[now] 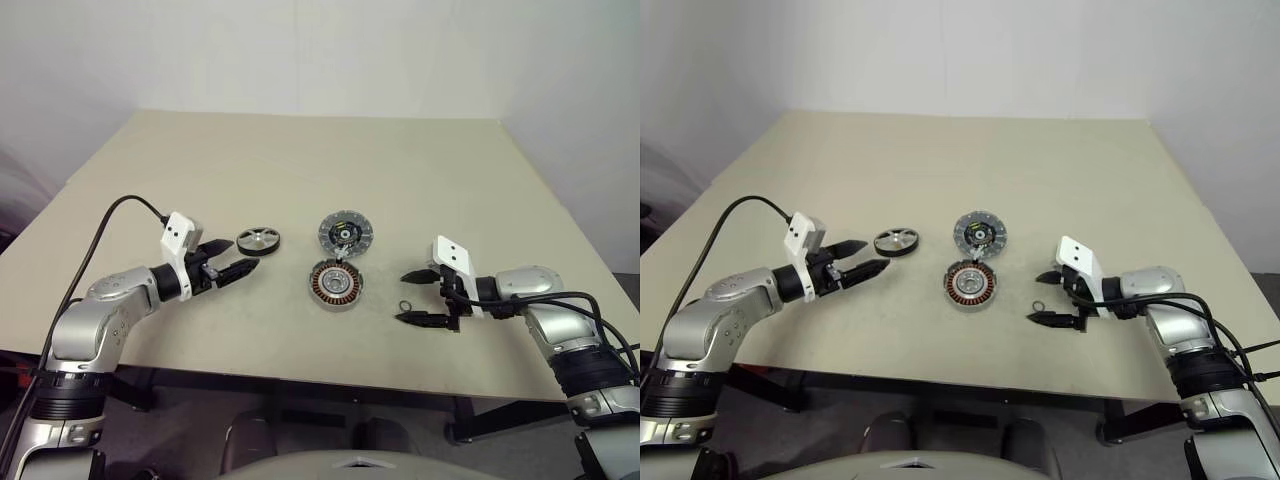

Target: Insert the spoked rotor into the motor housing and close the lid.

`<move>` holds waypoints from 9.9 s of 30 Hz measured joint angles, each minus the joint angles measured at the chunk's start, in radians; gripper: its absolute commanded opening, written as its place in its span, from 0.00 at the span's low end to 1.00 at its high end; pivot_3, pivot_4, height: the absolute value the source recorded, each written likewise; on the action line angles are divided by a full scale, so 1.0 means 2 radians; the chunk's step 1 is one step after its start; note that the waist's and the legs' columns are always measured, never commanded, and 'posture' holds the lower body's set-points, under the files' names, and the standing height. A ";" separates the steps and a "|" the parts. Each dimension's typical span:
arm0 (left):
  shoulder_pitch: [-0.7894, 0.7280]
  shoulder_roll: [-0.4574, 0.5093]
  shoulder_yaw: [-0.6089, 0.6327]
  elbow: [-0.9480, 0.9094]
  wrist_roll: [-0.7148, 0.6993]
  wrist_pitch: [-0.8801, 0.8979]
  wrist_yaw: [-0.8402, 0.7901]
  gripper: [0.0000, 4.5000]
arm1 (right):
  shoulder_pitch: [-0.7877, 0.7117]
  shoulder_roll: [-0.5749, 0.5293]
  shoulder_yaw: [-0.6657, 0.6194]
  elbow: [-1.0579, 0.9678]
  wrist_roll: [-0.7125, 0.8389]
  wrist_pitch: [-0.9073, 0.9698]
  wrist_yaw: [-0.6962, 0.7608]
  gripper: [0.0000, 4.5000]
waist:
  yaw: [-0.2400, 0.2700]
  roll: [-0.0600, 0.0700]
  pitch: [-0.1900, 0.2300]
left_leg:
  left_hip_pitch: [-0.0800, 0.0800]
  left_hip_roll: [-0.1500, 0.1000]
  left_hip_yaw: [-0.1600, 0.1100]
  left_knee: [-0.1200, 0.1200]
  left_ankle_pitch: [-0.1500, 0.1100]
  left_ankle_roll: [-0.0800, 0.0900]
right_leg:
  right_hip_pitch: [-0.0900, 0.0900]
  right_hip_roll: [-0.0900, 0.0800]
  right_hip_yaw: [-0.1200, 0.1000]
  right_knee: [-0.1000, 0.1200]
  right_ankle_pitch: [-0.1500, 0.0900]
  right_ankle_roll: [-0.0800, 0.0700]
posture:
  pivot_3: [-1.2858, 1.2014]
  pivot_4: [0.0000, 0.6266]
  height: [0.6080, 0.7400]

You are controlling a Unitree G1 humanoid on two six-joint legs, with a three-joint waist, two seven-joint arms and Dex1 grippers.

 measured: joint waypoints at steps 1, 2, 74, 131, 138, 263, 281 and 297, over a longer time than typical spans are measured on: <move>0.000 0.000 0.000 0.000 0.000 0.000 0.000 1.00 | 0.001 -0.001 0.000 -0.004 0.001 0.005 -0.001 1.00 | 0.000 0.000 0.000 | 0.000 0.000 0.000 0.000 0.000 0.000 | 0.000 0.000 0.000 0.000 0.000 0.000 | 0.52 0.00 1.00; 0.000 0.001 0.000 0.000 0.000 0.000 0.000 1.00 | 0.002 -0.001 0.000 -0.007 0.002 0.009 -0.002 1.00 | 0.000 0.000 0.000 | 0.000 0.000 0.000 0.000 0.000 0.000 | 0.000 0.000 0.000 0.000 0.000 0.000 | 0.52 0.00 1.00; -0.011 0.010 0.004 0.012 0.008 -0.010 0.007 1.00 | 0.000 -0.004 0.003 0.050 -0.008 -0.063 0.001 0.15 | 0.000 -0.002 -0.002 | 0.001 0.000 0.000 0.000 0.000 0.000 | 0.002 0.000 0.000 0.000 0.000 0.000 | 0.52 0.00 1.00; -0.008 0.001 0.014 0.017 0.009 -0.014 0.034 1.00 | -0.122 0.150 0.059 0.049 0.011 -0.022 -0.011 0.15 | -0.011 -0.002 -0.002 | 0.001 0.000 -0.001 -0.001 0.001 -0.001 | 0.000 0.000 0.000 0.000 0.000 0.000 | 0.52 0.00 1.00; -0.001 0.001 0.018 0.014 0.009 -0.014 0.034 1.00 | -0.122 0.152 0.062 0.055 0.004 -0.020 -0.013 0.15 | -0.011 -0.002 -0.002 | 0.001 0.000 -0.001 -0.001 0.001 -0.002 | 0.000 0.000 0.000 0.000 0.000 0.000 | 0.52 0.00 1.00; 0.001 -0.002 0.021 0.009 0.011 -0.016 0.041 1.00 | -0.150 0.173 0.076 0.132 -0.028 -0.094 -0.023 0.01 | -0.012 -0.002 -0.002 | 0.000 0.000 -0.001 -0.001 0.001 -0.002 | 0.000 0.000 -0.001 0.000 0.000 0.000 | 0.52 0.00 1.00; 0.002 -0.002 0.021 0.008 0.010 -0.016 0.045 1.00 | -0.143 0.169 0.074 0.142 -0.025 -0.098 -0.025 0.01 | -0.012 -0.002 -0.002 | 0.000 0.000 -0.001 -0.001 0.001 -0.002 | 0.000 0.000 0.000 0.000 0.000 0.000 | 0.52 0.00 1.00; 0.003 -0.003 0.021 0.008 0.010 -0.015 0.045 1.00 | -0.130 0.176 0.066 0.144 -0.022 -0.087 -0.033 0.01 | -0.013 -0.002 -0.002 | 0.000 0.000 -0.001 -0.001 0.001 -0.002 | -0.001 0.000 0.000 0.000 0.000 0.000 | 0.52 0.00 1.00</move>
